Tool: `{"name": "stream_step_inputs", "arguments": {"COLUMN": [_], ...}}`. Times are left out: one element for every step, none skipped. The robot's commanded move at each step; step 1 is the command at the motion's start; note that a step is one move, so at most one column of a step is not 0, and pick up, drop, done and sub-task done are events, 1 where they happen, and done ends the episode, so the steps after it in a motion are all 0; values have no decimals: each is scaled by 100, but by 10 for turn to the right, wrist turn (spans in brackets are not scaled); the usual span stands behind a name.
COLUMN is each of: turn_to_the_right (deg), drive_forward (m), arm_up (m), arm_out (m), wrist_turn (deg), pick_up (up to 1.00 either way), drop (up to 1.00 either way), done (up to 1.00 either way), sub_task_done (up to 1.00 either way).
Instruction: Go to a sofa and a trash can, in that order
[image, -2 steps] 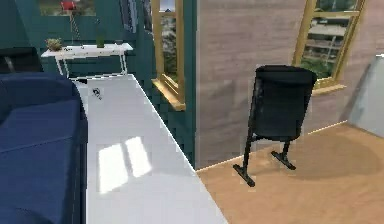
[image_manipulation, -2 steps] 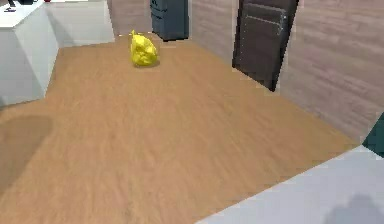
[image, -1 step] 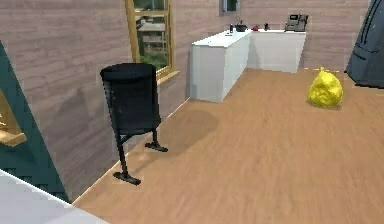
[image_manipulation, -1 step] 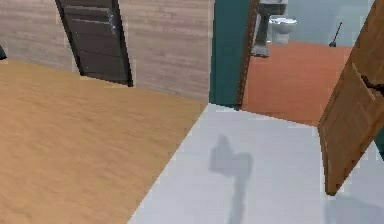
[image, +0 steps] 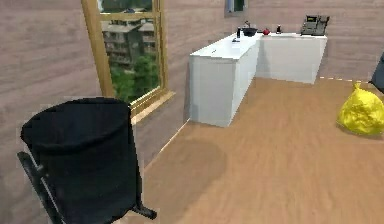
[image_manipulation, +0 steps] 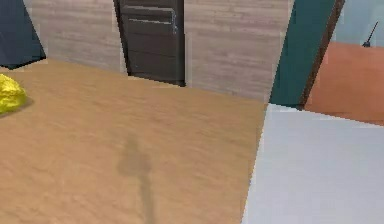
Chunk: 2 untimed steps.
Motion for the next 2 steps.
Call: {"name": "stream_step_inputs", "arguments": {"turn_to_the_right": [-270,0], "drive_forward": [0,0], "arm_up": [0,0], "arm_out": [0,0], "wrist_turn": [0,0], "pick_up": [0,0], "drop": [0,0], "done": [0,100], "sub_task_done": [0,0]}}
